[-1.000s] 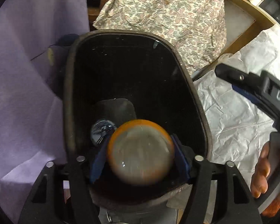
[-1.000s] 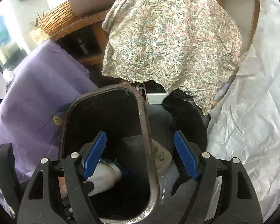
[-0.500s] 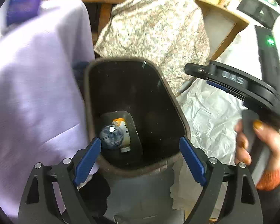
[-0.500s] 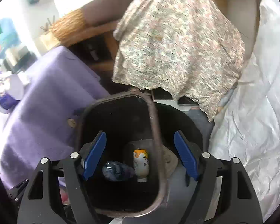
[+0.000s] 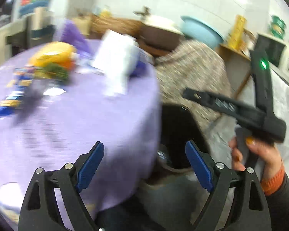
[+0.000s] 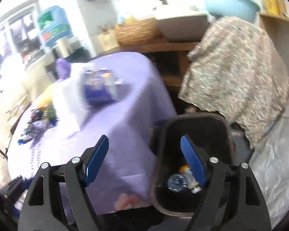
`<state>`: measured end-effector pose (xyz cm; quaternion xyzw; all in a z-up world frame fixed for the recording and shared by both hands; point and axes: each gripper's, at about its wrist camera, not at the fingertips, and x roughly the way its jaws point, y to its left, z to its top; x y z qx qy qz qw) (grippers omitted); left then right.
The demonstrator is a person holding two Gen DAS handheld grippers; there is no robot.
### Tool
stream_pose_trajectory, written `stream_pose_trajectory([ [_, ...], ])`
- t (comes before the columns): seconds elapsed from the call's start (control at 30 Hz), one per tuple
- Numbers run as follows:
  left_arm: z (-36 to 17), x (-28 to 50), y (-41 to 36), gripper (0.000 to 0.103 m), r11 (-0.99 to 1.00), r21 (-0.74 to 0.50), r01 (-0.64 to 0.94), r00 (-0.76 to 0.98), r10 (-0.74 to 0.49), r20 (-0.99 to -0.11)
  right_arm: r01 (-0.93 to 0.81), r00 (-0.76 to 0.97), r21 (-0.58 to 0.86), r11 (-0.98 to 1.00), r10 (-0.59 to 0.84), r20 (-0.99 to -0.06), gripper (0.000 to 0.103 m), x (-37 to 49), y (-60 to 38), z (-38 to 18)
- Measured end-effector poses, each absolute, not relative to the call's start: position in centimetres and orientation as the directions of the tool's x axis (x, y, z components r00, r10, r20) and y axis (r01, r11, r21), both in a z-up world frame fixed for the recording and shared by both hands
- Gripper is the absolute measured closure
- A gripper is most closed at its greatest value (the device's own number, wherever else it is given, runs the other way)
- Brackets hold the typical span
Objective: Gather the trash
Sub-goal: 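Grasp the blue snack bag with the left tool while the right tool grasps the white tissue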
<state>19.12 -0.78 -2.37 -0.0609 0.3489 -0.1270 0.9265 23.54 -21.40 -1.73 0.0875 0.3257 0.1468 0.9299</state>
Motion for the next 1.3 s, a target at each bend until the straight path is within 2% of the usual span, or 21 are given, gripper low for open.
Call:
stream_pose_trajectory([
  [0.27, -0.1, 19.1, 8.7, 0.024, 0.994, -0.082, -0.066, 0.811, 0.005, -0.585, -0.376, 0.705, 0.251, 0.892, 0.451, -0.547, 0.026, 23.6, -13.0, -0.5],
  [0.4, 0.4, 19.6, 12.3, 0.024, 0.993, -0.046, -0.11, 0.808, 0.062, -0.586, -0.378, 0.724, 0.221, 0.899, 0.436, -0.535, 0.027, 24.8, -10.4, -0.2],
  [0.6, -0.1, 21.6, 12.6, 0.027, 0.995, 0.045, -0.085, 0.781, 0.095, -0.617, -0.324, 0.778, 0.122, 0.938, 0.338, -0.53, 0.04, 26.5, -8.1, -0.1],
  [0.67, -0.4, 22.2, 12.7, 0.032, 0.995, 0.047, -0.083, 0.777, 0.094, -0.622, -0.315, 0.773, 0.116, 0.942, 0.326, -0.545, 0.055, 26.9, -8.2, -0.6],
  [0.7, -0.6, 22.5, 12.8, 0.041, 0.995, 0.042, -0.087, 0.773, 0.094, -0.628, -0.312, 0.769, 0.111, 0.944, 0.32, -0.553, 0.06, 27.2, -8.1, -0.8],
  [0.77, -0.9, 23.1, 13.2, 0.054, 0.995, 0.022, -0.093, 0.76, 0.085, -0.644, -0.318, 0.761, 0.11, 0.942, 0.323, -0.563, 0.08, 27.5, -8.1, -1.3],
  [0.83, -1.2, 23.4, 13.5, 0.069, 0.995, -0.001, -0.102, 0.749, 0.076, -0.658, -0.323, 0.755, 0.121, 0.938, 0.333, -0.565, 0.09, 27.2, -8.1, -1.5],
  [0.87, -1.2, 23.5, 13.8, 0.072, 0.994, -0.015, -0.11, 0.748, 0.073, -0.66, -0.333, 0.749, 0.135, 0.933, 0.348, -0.563, 0.094, 27.1, -8.3, -1.5],
  [0.93, -1.2, 23.2, 14.3, 0.085, 0.991, -0.048, -0.121, 0.754, 0.06, -0.654, -0.353, 0.74, 0.154, 0.923, 0.376, -0.557, 0.098, 26.9, -8.4, -1.4],
  [1.3, 0.6, 19.5, 15.6, 0.091, 0.982, -0.137, -0.13, 0.808, 0.025, -0.589, -0.522, 0.686, 0.199, 0.829, 0.547, -0.48, 0.099, 22.6, -8.7, 2.5],
])
